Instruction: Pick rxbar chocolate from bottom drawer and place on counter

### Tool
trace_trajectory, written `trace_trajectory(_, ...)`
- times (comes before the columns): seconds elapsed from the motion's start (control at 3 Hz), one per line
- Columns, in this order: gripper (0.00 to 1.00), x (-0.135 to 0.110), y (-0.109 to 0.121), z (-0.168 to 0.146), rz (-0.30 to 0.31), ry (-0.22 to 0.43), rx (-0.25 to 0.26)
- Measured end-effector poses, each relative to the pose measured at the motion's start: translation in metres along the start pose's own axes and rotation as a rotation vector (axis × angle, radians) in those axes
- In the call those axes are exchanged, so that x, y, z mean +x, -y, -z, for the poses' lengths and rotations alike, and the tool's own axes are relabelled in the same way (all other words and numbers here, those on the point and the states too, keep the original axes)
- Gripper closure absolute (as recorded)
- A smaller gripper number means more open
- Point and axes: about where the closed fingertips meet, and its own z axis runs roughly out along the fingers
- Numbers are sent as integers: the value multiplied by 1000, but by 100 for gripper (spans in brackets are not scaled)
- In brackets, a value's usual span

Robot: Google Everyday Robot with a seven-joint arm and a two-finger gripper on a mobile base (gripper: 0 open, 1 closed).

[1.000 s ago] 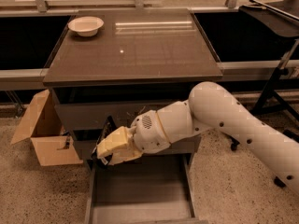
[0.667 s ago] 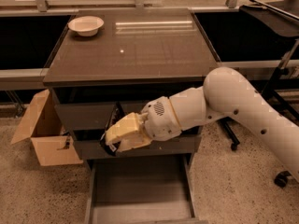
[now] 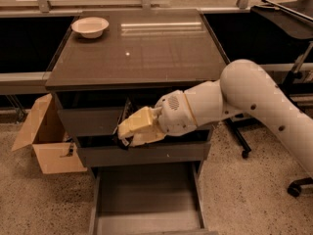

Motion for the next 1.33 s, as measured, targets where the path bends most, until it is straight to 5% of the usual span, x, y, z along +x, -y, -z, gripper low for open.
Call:
trace_trajectory(0.67, 100, 71, 13, 61, 51, -94, -71)
trace_trajectory(1.33, 100, 154, -13, 105, -10, -210, -193)
